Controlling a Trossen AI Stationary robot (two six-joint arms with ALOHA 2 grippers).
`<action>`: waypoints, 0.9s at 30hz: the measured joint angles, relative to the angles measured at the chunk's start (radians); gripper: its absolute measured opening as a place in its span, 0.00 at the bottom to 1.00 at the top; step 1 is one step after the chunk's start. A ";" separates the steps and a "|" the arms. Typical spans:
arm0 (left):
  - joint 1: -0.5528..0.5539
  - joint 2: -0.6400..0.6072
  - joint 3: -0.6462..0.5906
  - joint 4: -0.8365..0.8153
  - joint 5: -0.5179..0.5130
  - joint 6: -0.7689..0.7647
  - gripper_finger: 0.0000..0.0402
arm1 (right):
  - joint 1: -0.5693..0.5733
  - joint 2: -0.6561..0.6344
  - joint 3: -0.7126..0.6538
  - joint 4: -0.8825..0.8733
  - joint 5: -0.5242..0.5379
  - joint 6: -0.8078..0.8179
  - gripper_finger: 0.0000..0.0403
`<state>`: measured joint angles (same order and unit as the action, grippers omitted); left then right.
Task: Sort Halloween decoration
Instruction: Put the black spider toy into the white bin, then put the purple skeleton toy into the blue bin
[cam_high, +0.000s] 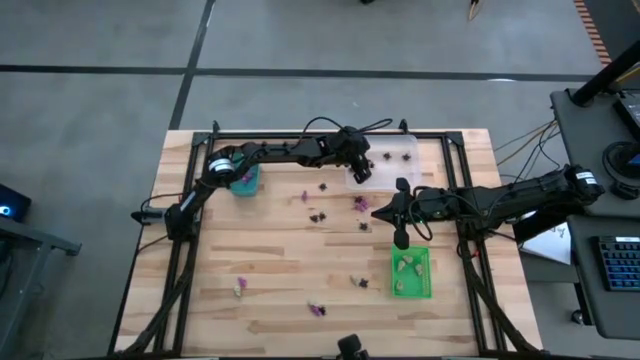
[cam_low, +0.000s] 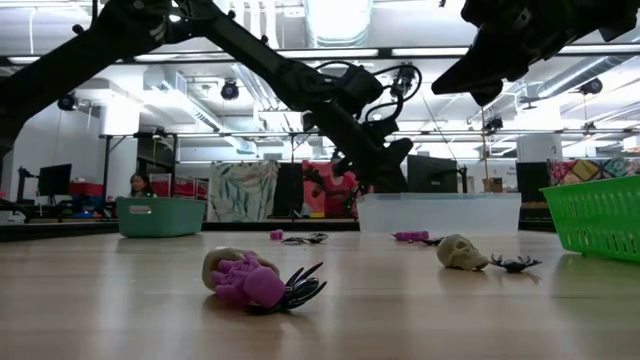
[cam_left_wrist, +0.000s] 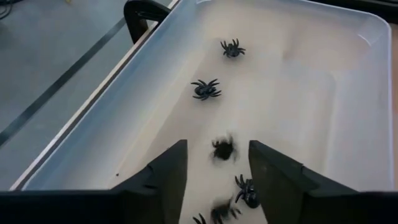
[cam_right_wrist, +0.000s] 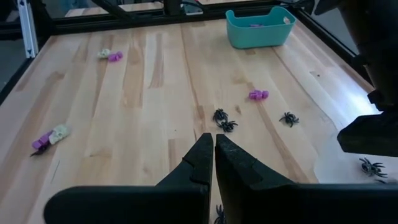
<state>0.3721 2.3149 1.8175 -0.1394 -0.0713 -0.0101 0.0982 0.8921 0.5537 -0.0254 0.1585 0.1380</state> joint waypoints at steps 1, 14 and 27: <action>0.000 -0.001 0.000 0.000 0.000 0.000 0.40 | 0.000 0.000 0.000 0.000 0.000 0.003 0.02; -0.035 -0.164 0.000 -0.141 0.002 0.050 0.46 | 0.000 0.000 0.001 0.000 -0.006 0.100 0.02; -0.147 -0.453 -0.241 -0.258 0.002 0.078 0.45 | 0.028 0.000 0.004 0.000 -0.082 0.167 0.02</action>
<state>0.2246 1.8618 1.5765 -0.3975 -0.0695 0.0675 0.1260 0.8921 0.5582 -0.0257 0.0767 0.3049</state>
